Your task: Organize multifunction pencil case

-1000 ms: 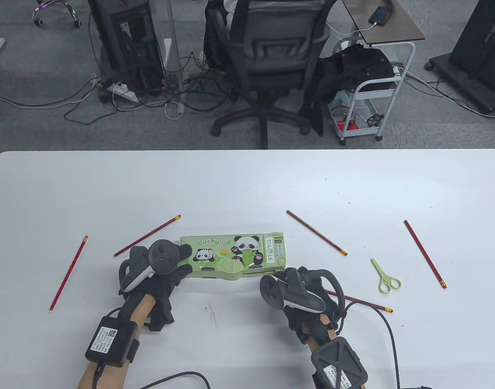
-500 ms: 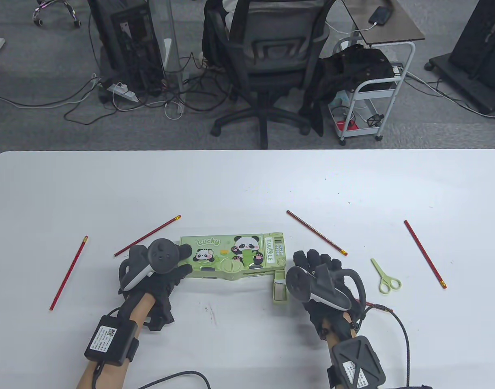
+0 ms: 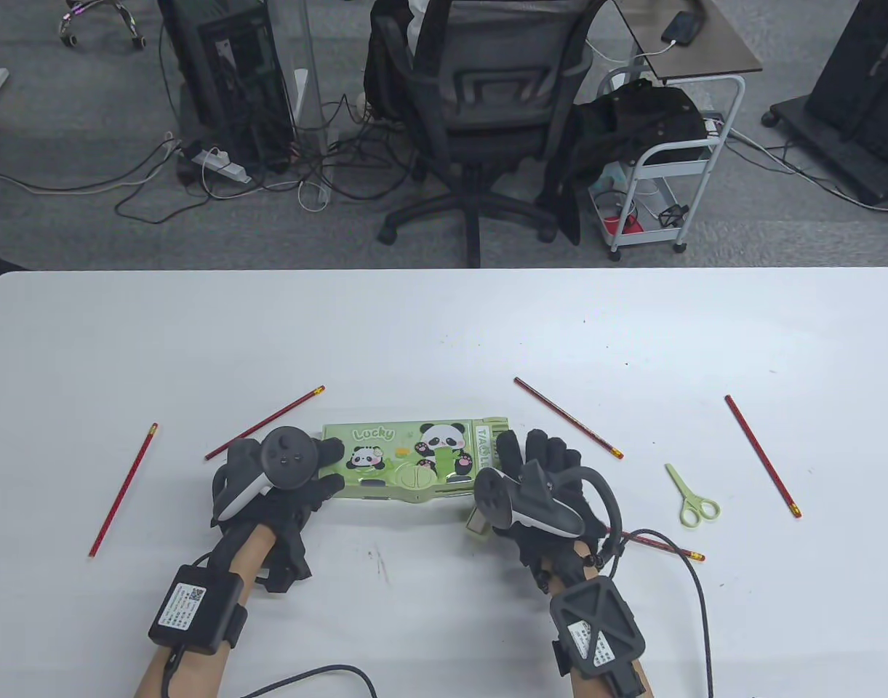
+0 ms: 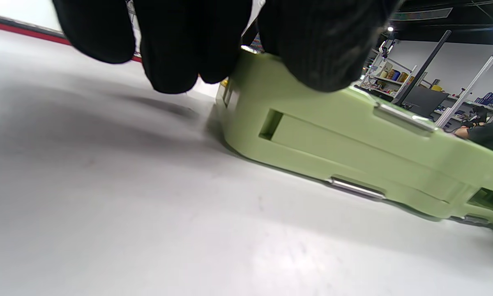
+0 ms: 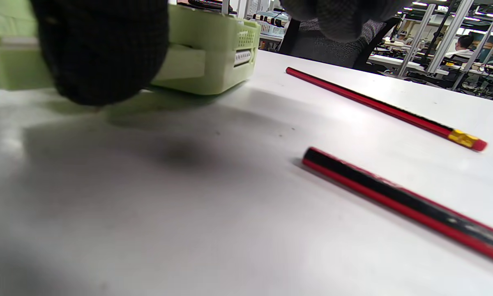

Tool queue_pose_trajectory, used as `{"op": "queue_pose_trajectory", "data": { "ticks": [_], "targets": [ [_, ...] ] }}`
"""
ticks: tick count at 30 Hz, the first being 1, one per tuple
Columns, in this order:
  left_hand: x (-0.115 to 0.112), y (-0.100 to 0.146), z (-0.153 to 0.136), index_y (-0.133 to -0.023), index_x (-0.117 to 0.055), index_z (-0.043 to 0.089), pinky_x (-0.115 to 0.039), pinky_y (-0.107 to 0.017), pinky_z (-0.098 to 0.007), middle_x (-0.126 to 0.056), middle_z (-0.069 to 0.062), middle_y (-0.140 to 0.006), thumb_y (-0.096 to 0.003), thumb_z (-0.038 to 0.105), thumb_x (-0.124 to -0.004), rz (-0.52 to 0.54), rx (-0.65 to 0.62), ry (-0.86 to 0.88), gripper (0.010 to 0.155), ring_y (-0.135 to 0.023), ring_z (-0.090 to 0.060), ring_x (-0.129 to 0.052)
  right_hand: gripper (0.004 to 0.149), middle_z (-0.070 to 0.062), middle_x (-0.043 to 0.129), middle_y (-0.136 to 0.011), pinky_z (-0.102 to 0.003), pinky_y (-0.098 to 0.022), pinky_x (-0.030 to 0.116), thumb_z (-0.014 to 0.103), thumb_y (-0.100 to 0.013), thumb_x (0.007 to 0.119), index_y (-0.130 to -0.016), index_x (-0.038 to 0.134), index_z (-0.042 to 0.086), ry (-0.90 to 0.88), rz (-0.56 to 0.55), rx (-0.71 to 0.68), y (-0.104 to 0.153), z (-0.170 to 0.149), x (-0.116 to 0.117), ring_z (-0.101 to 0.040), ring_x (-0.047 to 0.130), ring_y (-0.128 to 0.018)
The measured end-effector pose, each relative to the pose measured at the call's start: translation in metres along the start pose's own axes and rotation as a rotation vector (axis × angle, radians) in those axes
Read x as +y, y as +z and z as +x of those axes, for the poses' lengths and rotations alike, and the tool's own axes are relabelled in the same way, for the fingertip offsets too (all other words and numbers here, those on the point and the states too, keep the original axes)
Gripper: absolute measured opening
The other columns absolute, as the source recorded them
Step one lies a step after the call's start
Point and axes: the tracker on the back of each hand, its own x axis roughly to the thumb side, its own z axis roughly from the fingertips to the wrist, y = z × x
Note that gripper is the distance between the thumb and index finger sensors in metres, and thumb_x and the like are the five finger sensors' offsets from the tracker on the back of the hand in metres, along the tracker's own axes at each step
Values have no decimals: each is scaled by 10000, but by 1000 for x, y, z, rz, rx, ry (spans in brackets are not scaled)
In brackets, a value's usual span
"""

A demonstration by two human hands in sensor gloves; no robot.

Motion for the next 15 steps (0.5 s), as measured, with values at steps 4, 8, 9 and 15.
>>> {"op": "queue_pose_trajectory", "data": {
  "ticks": [4,8,9,15],
  "targets": [
    [0,0,0,-1019,-658,280,-689,-667,-687,-750,-213,-1109,-498,370,-821,-1,-3,6,554,-972,-433,-864,1140,-486,331,-1052,-716,-686,551,543,-365,808,-1117,169,-28,6,28,39,-10,7,-2,-681,560,-947],
    [0,0,0,-1023,-653,281,-689,-667,-687,-749,-212,-1111,-501,367,-816,-1,-7,2,554,-973,-434,-861,1133,-508,354,-1030,-721,-675,571,550,-373,800,-1117,164,-21,-48,44,69,-20,12,-1,-693,585,-931],
    [0,0,0,-1023,-653,280,-688,-668,-687,-748,-212,-1112,-500,367,-816,-1,-7,1,554,-973,-433,-862,1126,-508,353,-1031,-719,-674,576,548,-376,800,-1117,165,-13,-57,43,69,-21,13,-1,-691,593,-929],
    [0,0,-1,-1024,-651,277,-686,-667,-688,-743,-218,-1112,-503,359,-815,-4,-15,16,552,-973,-438,-859,1069,-487,411,-1036,-703,-671,610,547,-386,804,-1131,214,58,-110,57,87,-30,23,0,-665,649,-920]
  ]
}}
